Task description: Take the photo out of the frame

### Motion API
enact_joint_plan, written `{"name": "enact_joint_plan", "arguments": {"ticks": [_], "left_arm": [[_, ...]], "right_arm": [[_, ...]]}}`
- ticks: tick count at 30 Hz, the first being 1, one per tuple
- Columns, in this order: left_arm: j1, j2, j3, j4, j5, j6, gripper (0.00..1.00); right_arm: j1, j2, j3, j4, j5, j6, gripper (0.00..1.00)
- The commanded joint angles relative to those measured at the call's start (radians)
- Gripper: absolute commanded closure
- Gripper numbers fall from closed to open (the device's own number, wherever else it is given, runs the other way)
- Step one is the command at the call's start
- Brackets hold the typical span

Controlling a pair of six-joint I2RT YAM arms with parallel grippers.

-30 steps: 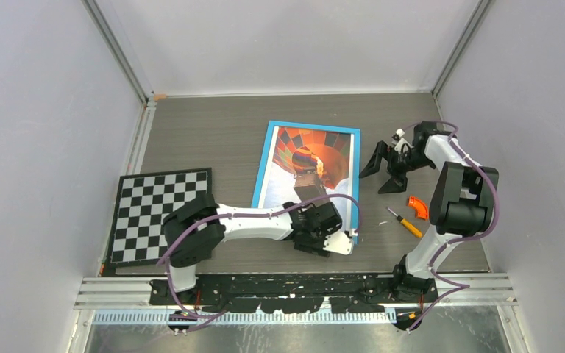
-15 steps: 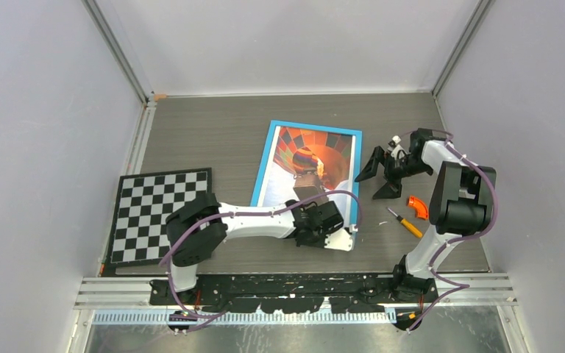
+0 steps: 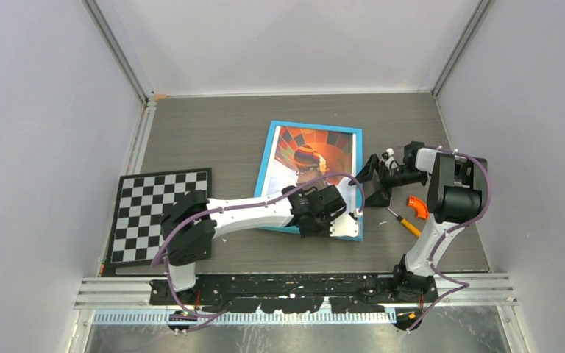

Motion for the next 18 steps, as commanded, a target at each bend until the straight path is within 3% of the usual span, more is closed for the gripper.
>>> {"name": "enact_joint_plan", "arguments": {"ticks": [1, 10, 18], "left_arm": [[0.012, -0.082, 0.078, 0.017, 0.014, -0.044, 1.00], [0.027, -0.104, 0.079, 0.047, 0.068, -0.094, 1.00], [0.055, -0.108, 0.098, 0.065, 0.146, -0.151, 1.00]], "right_arm": [[0.003, 0.026, -0.033, 0.096, -0.130, 0.067, 0.02], [0.027, 0.059, -0.109, 0.344, -0.257, 0.238, 0.14], [0.037, 0.073, -0.132, 0.374, -0.293, 0.253, 0.34]]}}
